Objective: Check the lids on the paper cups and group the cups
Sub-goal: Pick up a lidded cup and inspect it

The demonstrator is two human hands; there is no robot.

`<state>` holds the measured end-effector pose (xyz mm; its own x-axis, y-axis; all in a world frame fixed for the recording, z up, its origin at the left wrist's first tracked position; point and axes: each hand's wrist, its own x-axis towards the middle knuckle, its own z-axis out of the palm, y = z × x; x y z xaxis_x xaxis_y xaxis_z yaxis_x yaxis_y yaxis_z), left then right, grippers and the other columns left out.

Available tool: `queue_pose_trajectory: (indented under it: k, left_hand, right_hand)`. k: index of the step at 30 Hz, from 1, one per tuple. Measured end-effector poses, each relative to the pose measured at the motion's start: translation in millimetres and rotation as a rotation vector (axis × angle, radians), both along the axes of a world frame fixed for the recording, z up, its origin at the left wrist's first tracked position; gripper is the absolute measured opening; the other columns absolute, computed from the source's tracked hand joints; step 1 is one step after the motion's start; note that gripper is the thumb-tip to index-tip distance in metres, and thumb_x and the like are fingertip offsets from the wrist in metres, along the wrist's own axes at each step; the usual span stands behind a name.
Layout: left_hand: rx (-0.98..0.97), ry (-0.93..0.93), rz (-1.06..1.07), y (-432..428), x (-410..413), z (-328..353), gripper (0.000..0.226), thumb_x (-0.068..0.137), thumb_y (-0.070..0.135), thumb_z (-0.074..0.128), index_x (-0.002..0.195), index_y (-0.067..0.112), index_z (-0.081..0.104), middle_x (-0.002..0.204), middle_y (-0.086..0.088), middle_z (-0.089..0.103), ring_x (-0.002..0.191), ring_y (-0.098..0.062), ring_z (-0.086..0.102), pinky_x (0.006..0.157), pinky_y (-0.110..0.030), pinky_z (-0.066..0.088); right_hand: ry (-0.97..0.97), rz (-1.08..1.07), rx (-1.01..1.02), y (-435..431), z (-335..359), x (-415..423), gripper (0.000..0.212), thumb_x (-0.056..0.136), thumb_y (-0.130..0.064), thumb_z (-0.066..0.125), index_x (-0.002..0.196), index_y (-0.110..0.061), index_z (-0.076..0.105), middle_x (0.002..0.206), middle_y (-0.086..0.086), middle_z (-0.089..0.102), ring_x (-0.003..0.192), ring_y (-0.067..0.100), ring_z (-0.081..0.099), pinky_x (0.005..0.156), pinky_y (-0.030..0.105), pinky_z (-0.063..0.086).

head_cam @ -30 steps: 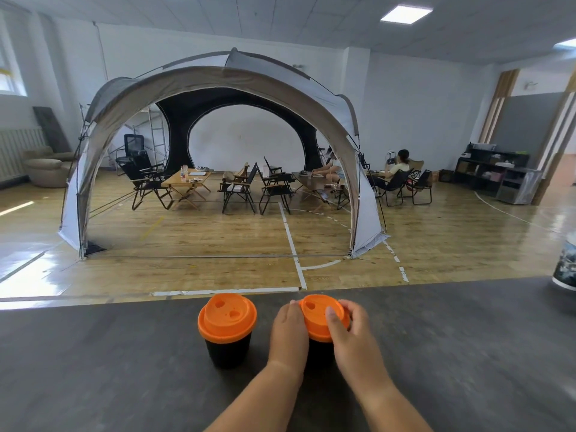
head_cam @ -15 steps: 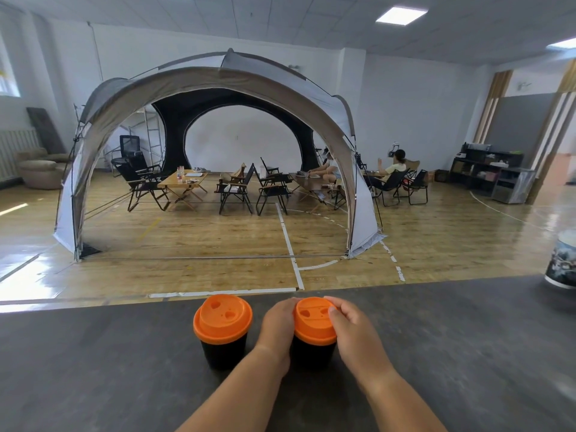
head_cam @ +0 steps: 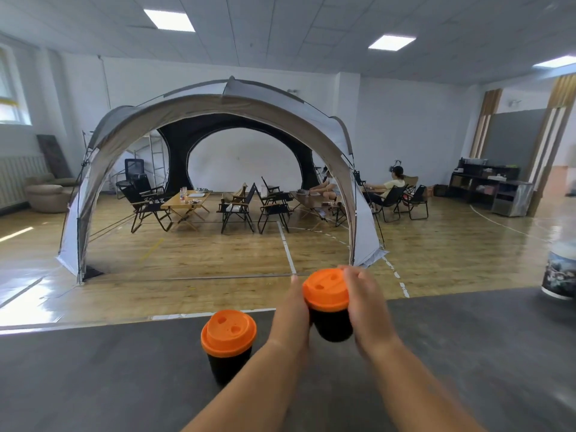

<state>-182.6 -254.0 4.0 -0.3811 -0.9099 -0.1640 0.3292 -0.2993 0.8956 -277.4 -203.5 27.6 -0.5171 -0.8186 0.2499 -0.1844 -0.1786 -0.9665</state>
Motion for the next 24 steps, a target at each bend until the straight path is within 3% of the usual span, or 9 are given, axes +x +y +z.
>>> queue_pose_trajectory:
  k: [4, 9, 11, 12, 14, 17, 19, 22, 24]
  left_hand:
    - [-0.289, 0.174, -0.113, 15, 26, 75, 0.050, 0.096, 0.050, 0.036, 0.125, 0.015, 0.059, 0.121, -0.010, 0.067, 0.118, -0.021, 0.059, 0.108, -0.038, 0.039]
    - [-0.317, 0.219, -0.304, 42, 49, 112, 0.042, 0.085, 0.045, 0.052, 0.113, 0.016, 0.064, 0.115, -0.013, 0.067, 0.113, -0.025, 0.061, 0.104, -0.042, 0.043]
    - [-0.310, 0.245, -0.347, 54, 48, 113, 0.040, 0.083, 0.043, 0.053, 0.111, 0.017, 0.067, 0.118, -0.015, 0.067, 0.112, -0.026, 0.061, 0.103, -0.042, 0.045]
    - [-0.310, 0.269, -0.361, 58, 47, 113, 0.039, 0.082, 0.041, 0.054, 0.111, 0.017, 0.066, 0.117, -0.015, 0.067, 0.110, -0.025, 0.062, 0.101, -0.041, 0.046]
    - [-0.331, 0.319, -0.380, 64, 44, 111, 0.038, 0.082, 0.034, 0.055, 0.114, 0.015, 0.063, 0.113, -0.013, 0.068, 0.106, -0.023, 0.065, 0.095, -0.038, 0.052]
    - [-0.361, 0.373, -0.332, 70, 41, 108, 0.042, 0.082, 0.028, 0.057, 0.119, 0.009, 0.059, 0.111, -0.014, 0.070, 0.100, -0.022, 0.068, 0.093, -0.037, 0.054]
    - [-0.368, 0.400, -0.255, 72, 41, 104, 0.049, 0.081, 0.028, 0.058, 0.125, 0.006, 0.056, 0.113, -0.016, 0.069, 0.101, -0.024, 0.067, 0.097, -0.040, 0.051]
    - [-0.463, 0.333, -0.058, 74, 44, 99, 0.053, 0.084, 0.031, 0.068, 0.132, 0.016, 0.051, 0.118, -0.011, 0.068, 0.110, -0.022, 0.065, 0.102, -0.041, 0.046]
    - [-0.577, 0.214, 0.068, 79, 43, 96, 0.056, 0.080, 0.040, 0.071, 0.130, 0.027, 0.051, 0.113, -0.001, 0.070, 0.109, -0.016, 0.065, 0.099, -0.036, 0.047]
  right_hand:
    - [0.050, 0.186, -0.091, 8, 101, -20, 0.032, 0.099, -0.031, 0.044, 0.102, -0.009, 0.066, 0.097, 0.011, 0.066, 0.094, 0.026, 0.060, 0.091, 0.045, 0.045]
    - [-0.153, 0.424, -0.163, 9, 154, -25, 0.035, 0.092, -0.029, 0.051, 0.058, -0.023, 0.051, 0.062, -0.001, 0.043, 0.066, 0.016, 0.044, 0.078, 0.039, 0.037]
    - [-0.230, 0.505, -0.139, 5, 156, -25, 0.025, 0.089, -0.031, 0.053, 0.070, -0.018, 0.060, 0.072, 0.004, 0.051, 0.076, 0.022, 0.050, 0.080, 0.039, 0.043]
    - [-0.280, 0.557, -0.114, 4, 155, -26, 0.024, 0.086, -0.034, 0.056, 0.088, -0.012, 0.066, 0.086, 0.011, 0.056, 0.087, 0.028, 0.053, 0.083, 0.041, 0.046]
    - [-0.372, 0.649, -0.063, 4, 149, -28, 0.060, 0.079, -0.041, 0.062, 0.124, 0.000, 0.060, 0.112, 0.019, 0.059, 0.104, 0.034, 0.057, 0.088, 0.043, 0.049]
    - [-0.407, 0.715, -0.067, 5, 143, -27, 0.062, 0.090, -0.050, 0.045, 0.125, -0.001, 0.060, 0.117, 0.018, 0.065, 0.104, 0.032, 0.064, 0.084, 0.042, 0.056]
    - [-0.384, 0.603, -0.110, 8, 142, -23, 0.058, 0.097, -0.051, 0.039, 0.125, -0.004, 0.061, 0.115, 0.015, 0.067, 0.105, 0.030, 0.064, 0.087, 0.043, 0.054]
    - [-0.346, 0.406, -0.302, 26, 139, -8, 0.049, 0.097, -0.056, 0.039, 0.122, -0.019, 0.061, 0.111, 0.008, 0.071, 0.107, 0.024, 0.065, 0.097, 0.047, 0.046]
    - [-0.167, 0.291, -0.364, 44, 134, 8, 0.048, 0.088, -0.064, 0.045, 0.120, -0.031, 0.060, 0.112, -0.001, 0.068, 0.105, 0.018, 0.064, 0.092, 0.040, 0.049]
